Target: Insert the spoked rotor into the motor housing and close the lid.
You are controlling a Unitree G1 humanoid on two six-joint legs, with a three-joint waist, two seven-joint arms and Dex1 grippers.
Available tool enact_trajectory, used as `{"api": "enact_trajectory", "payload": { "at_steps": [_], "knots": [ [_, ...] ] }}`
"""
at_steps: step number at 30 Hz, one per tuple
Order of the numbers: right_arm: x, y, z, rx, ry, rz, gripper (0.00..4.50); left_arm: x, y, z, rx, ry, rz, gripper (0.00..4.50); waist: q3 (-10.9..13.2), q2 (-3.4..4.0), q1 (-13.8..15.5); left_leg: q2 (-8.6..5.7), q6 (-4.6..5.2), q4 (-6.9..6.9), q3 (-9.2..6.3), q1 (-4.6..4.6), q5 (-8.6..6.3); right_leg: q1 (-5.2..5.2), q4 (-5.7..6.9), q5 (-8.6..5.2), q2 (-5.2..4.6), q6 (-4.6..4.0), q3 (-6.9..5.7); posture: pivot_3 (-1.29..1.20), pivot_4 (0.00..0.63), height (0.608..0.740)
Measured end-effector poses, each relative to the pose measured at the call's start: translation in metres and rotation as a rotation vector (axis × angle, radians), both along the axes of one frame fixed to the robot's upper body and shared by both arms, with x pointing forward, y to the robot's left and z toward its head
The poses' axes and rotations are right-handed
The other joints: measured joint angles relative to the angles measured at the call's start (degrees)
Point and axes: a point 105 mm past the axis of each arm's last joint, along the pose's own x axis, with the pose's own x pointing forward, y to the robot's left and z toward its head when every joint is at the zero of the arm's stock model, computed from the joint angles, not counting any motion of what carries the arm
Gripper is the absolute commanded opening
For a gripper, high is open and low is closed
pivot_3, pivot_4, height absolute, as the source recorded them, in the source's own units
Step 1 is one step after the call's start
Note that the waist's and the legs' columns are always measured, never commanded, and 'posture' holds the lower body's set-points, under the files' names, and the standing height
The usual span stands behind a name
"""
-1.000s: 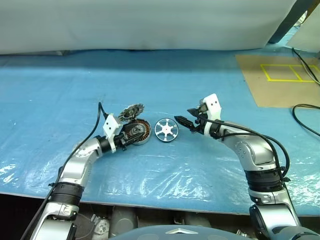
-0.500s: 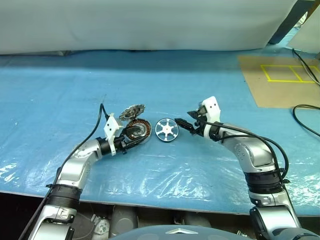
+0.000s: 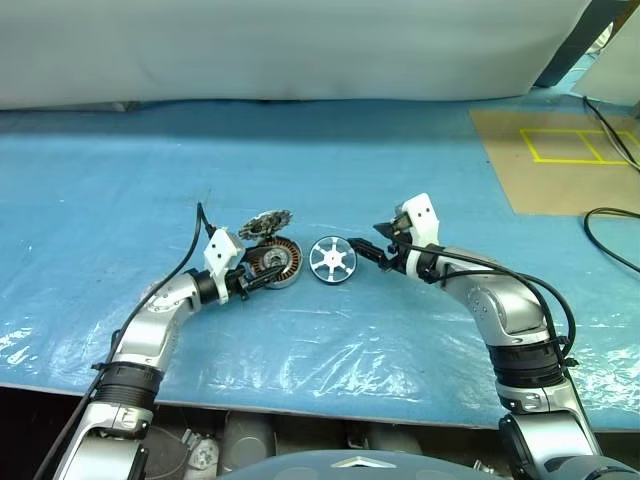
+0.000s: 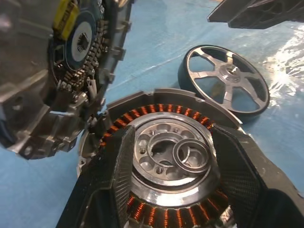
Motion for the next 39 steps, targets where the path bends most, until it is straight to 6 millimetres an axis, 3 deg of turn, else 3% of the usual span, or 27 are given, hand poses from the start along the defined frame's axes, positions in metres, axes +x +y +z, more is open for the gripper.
{"api": "enact_trajectory", "payload": {
  "at_steps": [22,34,39],
  "knots": [
    [-0.006,0.005,-0.009,-0.008,0.012,0.013,3.92,0.007,-0.011,0.001,-0.051,-0.014,0.024,2.69,0.0,0.00,0.1,0.00,0.00,-0.01,0.00,-0.03,0.00,-0.01,-0.01,0.00,-0.01,0.00,0.00,0.00,0.150,0.740],
    [-0.006,0.006,-0.008,-0.006,0.003,0.020,3.92,-0.008,-0.007,0.003,-0.074,0.020,-0.014,2.69,0.0,0.00,0.0,0.00,0.00,-0.03,0.00,-0.13,0.00,-0.13,-0.02,0.00,0.00,0.01,-0.02,0.00,0.150,0.740],
    [-0.006,0.007,-0.011,-0.010,0.003,0.023,3.92,-0.014,-0.007,0.029,-0.118,-0.058,-0.038,2.69,0.0,0.00,0.0,0.01,0.00,-0.04,0.00,-0.14,0.00,-0.13,-0.02,0.00,0.00,0.00,-0.02,0.00,0.150,0.740]
  ]
}}
